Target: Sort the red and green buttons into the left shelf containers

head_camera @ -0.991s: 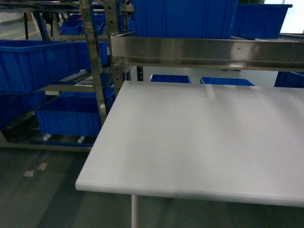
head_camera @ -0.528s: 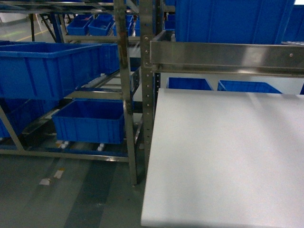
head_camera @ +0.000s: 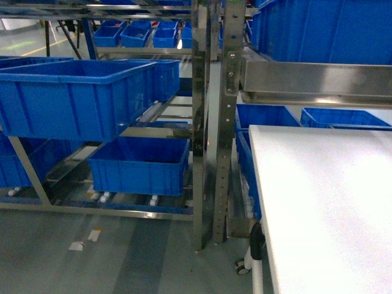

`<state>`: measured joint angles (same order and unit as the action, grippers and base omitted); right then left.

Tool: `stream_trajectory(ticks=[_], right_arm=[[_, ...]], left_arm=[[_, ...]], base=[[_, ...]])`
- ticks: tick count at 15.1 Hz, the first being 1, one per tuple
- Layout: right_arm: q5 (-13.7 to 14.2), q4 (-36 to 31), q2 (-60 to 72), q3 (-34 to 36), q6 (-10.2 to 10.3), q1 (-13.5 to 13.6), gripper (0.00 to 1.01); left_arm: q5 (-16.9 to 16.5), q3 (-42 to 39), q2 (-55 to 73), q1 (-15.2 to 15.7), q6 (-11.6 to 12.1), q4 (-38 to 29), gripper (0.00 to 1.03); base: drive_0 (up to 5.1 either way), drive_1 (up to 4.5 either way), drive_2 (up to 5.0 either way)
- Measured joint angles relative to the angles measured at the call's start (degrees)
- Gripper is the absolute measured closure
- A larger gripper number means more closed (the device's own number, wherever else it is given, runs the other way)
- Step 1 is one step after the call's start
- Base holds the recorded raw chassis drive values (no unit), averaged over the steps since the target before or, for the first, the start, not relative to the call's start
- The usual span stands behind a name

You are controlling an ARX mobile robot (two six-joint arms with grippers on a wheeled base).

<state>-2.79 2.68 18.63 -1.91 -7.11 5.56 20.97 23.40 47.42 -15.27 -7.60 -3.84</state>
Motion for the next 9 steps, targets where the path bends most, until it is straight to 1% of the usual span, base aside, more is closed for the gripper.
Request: stream_trajectory(ticks=[9], right_arm=[[0.0, 0.0, 0.0, 0.0, 0.0, 0.0, 0.67]], left_arm=[[0.0, 0.0, 0.0, 0.0, 0.0, 0.0, 0.74]], base=[[-5.0, 2.45, 2.4]])
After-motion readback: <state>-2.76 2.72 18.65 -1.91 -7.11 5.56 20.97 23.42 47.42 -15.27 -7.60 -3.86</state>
